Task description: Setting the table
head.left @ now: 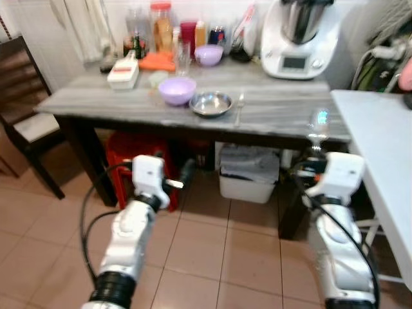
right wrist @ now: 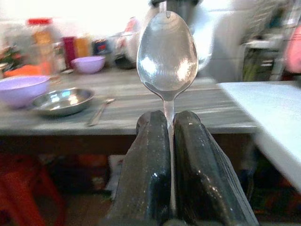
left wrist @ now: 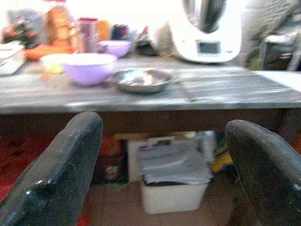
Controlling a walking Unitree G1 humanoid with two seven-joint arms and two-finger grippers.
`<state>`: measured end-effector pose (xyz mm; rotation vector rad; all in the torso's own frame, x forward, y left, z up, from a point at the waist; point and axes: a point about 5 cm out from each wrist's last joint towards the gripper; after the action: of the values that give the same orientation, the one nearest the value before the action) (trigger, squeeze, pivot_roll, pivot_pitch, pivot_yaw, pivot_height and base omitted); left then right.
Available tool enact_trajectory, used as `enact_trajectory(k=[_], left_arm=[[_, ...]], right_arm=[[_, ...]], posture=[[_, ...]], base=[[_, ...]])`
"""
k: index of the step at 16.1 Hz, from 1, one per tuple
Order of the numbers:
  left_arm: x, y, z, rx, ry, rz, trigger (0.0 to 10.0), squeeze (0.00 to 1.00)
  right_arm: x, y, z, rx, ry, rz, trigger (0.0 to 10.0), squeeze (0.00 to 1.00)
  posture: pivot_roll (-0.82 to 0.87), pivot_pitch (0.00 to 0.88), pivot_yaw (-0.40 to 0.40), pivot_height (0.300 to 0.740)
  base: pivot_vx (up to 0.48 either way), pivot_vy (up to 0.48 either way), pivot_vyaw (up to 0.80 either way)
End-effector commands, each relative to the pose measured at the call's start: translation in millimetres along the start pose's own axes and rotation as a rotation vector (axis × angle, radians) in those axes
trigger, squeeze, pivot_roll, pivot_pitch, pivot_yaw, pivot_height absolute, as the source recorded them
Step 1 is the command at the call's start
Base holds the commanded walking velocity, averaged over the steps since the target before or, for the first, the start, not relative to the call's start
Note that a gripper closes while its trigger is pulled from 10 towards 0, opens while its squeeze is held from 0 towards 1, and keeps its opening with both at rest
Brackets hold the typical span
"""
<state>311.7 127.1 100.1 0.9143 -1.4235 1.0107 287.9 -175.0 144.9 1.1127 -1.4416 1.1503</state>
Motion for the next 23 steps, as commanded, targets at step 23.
enact_trajectory(k=[23], left_arm=[[-0.7,-0.1,10.9,-0.044,0.014,0.008,10.0,0.0]], right_arm=[[-0.1,6.3,5.0,-0.008,0.024,0.011,10.0,0.0]], posture=[[-0.09,0.0,0.035,0.74]], base=[[0.377,0.0,0.06]])
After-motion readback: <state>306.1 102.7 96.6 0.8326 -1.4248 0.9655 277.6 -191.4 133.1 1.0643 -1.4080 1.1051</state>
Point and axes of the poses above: a point about 5 cm out from each wrist's last joint towards the gripper, its own y axis pointing back from the gripper into the wrist, its own x axis along the axis of the wrist's last joint, z = x × y, and after that the axes turned 5 degrees about -y, right-handed
